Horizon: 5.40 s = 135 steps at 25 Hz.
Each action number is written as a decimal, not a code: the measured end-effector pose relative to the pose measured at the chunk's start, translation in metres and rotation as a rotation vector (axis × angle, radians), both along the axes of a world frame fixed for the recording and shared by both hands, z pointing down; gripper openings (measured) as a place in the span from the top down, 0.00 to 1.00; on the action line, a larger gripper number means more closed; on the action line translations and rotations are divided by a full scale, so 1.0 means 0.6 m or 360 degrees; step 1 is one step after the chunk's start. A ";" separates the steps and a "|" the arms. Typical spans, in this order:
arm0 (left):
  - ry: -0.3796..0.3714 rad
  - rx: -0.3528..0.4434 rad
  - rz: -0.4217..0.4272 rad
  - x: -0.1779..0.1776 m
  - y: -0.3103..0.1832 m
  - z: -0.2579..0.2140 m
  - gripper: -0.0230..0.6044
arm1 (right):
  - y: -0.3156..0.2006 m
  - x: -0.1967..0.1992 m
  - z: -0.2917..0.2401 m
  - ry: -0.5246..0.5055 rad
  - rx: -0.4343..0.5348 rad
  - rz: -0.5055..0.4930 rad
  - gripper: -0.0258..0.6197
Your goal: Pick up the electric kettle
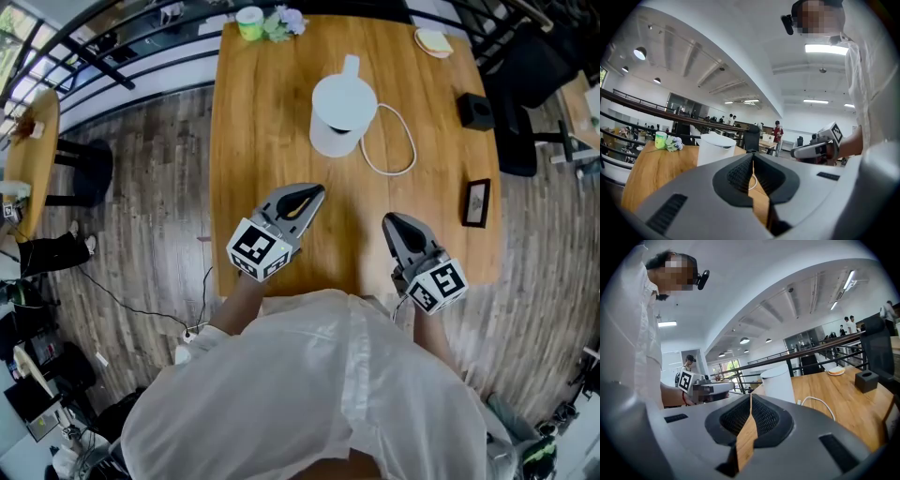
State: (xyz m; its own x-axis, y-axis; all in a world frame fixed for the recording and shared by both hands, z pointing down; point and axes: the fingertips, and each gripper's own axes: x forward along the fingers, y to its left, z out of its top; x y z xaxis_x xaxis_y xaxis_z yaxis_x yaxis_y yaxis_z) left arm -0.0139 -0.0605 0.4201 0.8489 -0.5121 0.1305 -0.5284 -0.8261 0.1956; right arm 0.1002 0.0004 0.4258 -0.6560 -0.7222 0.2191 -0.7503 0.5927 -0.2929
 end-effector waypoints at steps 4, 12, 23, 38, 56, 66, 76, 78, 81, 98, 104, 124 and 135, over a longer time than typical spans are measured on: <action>-0.0021 0.0003 -0.0021 0.004 -0.023 0.012 0.94 | 0.001 0.011 0.000 0.0008 -0.0014 0.0018 0.94; -0.0149 0.0063 -0.0154 -0.001 -0.071 0.041 0.30 | 0.003 0.018 0.005 0.0029 -0.0040 0.0029 0.94; -0.0255 0.0109 -0.0190 -0.001 -0.114 0.072 0.14 | 0.011 0.012 0.003 0.0059 -0.0078 0.0040 0.94; -0.0364 0.0223 -0.0253 0.043 -0.227 0.162 0.04 | 0.004 0.038 0.018 0.0128 -0.0182 0.0122 0.94; -0.0488 0.0219 -0.0180 0.081 -0.287 0.207 0.04 | -0.035 0.035 0.034 0.0158 -0.0229 0.0139 0.94; -0.0576 0.0234 -0.0186 0.089 -0.302 0.217 0.04 | -0.149 0.131 0.049 0.0276 -0.0148 0.0190 0.94; -0.0581 0.0210 -0.0179 0.087 -0.299 0.213 0.05 | -0.293 0.150 0.050 0.0281 0.0012 0.0130 0.94; -0.0586 0.0204 -0.0175 0.087 -0.300 0.214 0.05 | -0.314 0.143 0.056 0.0277 0.0034 0.0099 0.94; -0.0593 0.0194 -0.0166 0.084 -0.299 0.215 0.05 | -0.345 0.134 0.065 0.0272 0.0054 0.0043 0.94; -0.0651 0.0153 -0.0150 0.079 -0.292 0.212 0.07 | -0.499 0.087 0.080 0.0211 0.0192 -0.0157 0.75; -0.0651 0.0155 -0.0145 0.081 -0.289 0.210 0.08 | -0.547 0.066 0.100 0.0284 0.0202 -0.0243 0.65; -0.0601 0.0114 -0.0140 0.080 -0.294 0.204 0.09 | -0.611 -0.028 0.156 0.0586 0.0199 -0.0789 0.63; -0.0589 0.0098 -0.0134 0.080 -0.291 0.199 0.10 | -0.611 -0.082 0.157 0.0633 0.0245 -0.0914 0.78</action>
State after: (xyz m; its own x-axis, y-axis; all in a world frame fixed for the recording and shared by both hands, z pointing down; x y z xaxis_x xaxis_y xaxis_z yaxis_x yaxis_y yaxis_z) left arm 0.0344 -0.2351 0.5396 0.7050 -0.5942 0.3872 -0.6204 -0.7812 -0.0694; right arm 0.0511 -0.3659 0.5200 -0.8335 -0.3286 0.4442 -0.3399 0.9388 0.0567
